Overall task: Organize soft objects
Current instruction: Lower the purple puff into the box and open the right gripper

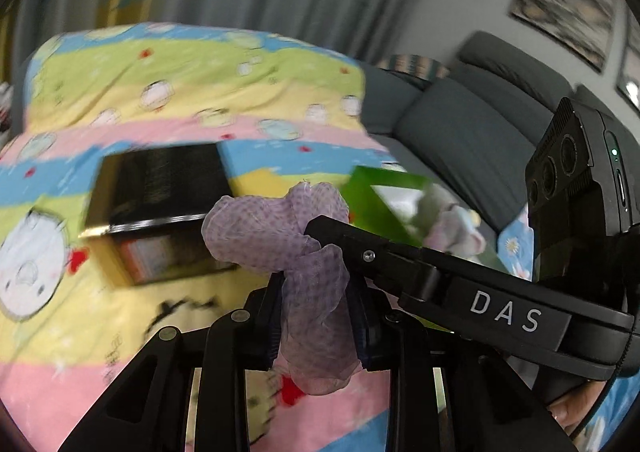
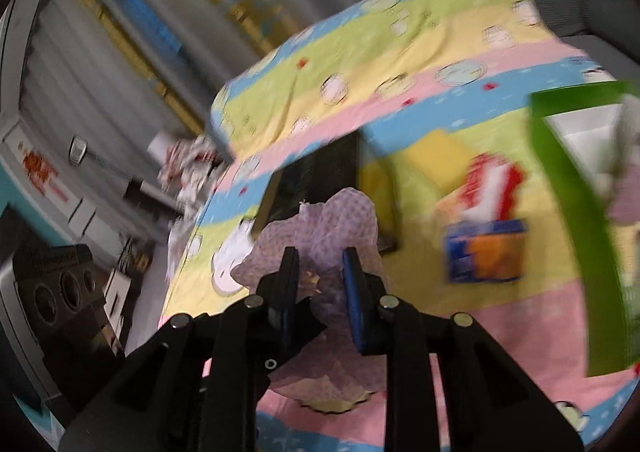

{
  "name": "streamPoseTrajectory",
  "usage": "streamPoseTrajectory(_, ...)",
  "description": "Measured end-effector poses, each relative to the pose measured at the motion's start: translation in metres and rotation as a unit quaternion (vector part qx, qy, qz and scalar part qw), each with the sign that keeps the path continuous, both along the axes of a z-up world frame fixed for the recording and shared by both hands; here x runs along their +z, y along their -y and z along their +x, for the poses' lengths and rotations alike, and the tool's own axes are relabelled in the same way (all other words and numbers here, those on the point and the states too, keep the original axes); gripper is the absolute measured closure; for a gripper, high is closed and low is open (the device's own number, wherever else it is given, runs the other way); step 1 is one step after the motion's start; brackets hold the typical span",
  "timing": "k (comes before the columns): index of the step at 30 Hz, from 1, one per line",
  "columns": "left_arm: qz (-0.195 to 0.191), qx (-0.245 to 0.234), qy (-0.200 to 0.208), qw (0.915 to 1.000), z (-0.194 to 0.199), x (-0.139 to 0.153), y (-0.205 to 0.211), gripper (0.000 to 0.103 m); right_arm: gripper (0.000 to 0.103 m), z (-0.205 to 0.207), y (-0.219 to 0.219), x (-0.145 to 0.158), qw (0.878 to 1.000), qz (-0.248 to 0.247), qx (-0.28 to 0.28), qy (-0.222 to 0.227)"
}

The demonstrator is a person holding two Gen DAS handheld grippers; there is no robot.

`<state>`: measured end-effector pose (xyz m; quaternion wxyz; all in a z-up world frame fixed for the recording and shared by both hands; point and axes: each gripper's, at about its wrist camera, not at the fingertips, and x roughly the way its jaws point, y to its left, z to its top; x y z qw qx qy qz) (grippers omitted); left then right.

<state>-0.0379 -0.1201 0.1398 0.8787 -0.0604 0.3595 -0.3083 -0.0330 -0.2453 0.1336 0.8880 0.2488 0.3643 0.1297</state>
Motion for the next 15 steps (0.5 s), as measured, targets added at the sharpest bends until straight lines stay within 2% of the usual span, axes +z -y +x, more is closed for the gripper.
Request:
streamPoseTrajectory(5, -0.005, -0.064, 0.007, 0.9979, 0.004, 0.006, 0.055, 0.074, 0.080, -0.017, 0.059, 0.007, 0.996, 0.017, -0.083, 0.016)
streamPoseTrajectory(10, -0.025, -0.137, 0.004, 0.9903, 0.008, 0.003, 0.108, 0.074, 0.080, -0.036, 0.107, 0.008, 0.986, 0.026, -0.161, 0.020)
streamPoseTrajectory(15, -0.019, -0.185, -0.010, 0.9825, 0.012, 0.000, 0.155, 0.074, 0.080, -0.051, 0.143, 0.003, 0.975, 0.038, -0.218, 0.021)
